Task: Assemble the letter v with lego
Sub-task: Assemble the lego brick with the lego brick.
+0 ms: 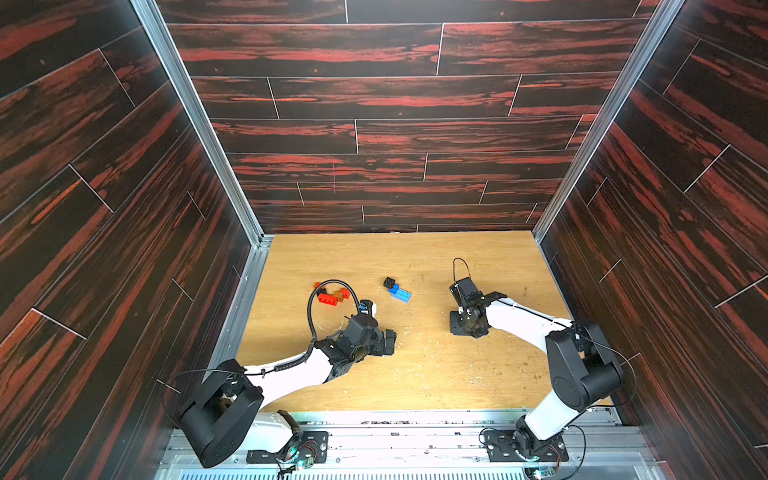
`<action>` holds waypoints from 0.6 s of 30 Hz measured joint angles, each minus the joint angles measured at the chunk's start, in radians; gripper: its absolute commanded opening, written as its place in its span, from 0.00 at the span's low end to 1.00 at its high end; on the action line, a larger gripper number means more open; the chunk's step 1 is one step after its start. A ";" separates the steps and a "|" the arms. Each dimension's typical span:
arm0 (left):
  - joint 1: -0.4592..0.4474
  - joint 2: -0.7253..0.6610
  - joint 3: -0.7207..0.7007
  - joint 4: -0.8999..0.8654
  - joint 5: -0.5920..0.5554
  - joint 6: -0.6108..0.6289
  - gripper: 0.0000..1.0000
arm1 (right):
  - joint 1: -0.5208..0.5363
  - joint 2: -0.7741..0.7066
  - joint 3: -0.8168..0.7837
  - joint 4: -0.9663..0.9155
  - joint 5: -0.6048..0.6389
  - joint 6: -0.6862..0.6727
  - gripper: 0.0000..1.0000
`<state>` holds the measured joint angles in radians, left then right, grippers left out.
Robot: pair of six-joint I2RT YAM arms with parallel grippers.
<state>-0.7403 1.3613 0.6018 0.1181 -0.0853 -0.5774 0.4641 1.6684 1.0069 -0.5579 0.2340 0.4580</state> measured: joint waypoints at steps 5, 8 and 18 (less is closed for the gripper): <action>0.000 0.000 0.000 0.001 0.000 -0.003 1.00 | -0.002 0.012 0.020 -0.037 -0.011 -0.009 0.21; 0.000 0.000 -0.003 0.004 0.000 -0.006 1.00 | -0.010 0.016 0.028 -0.049 -0.018 -0.014 0.21; 0.000 -0.001 -0.014 0.004 0.005 -0.008 1.00 | -0.031 0.047 0.072 -0.094 -0.053 -0.035 0.21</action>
<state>-0.7403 1.3605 0.5880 0.1219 -0.0807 -0.5850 0.4335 1.7153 1.0790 -0.6521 0.1806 0.4229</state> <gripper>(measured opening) 0.999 0.340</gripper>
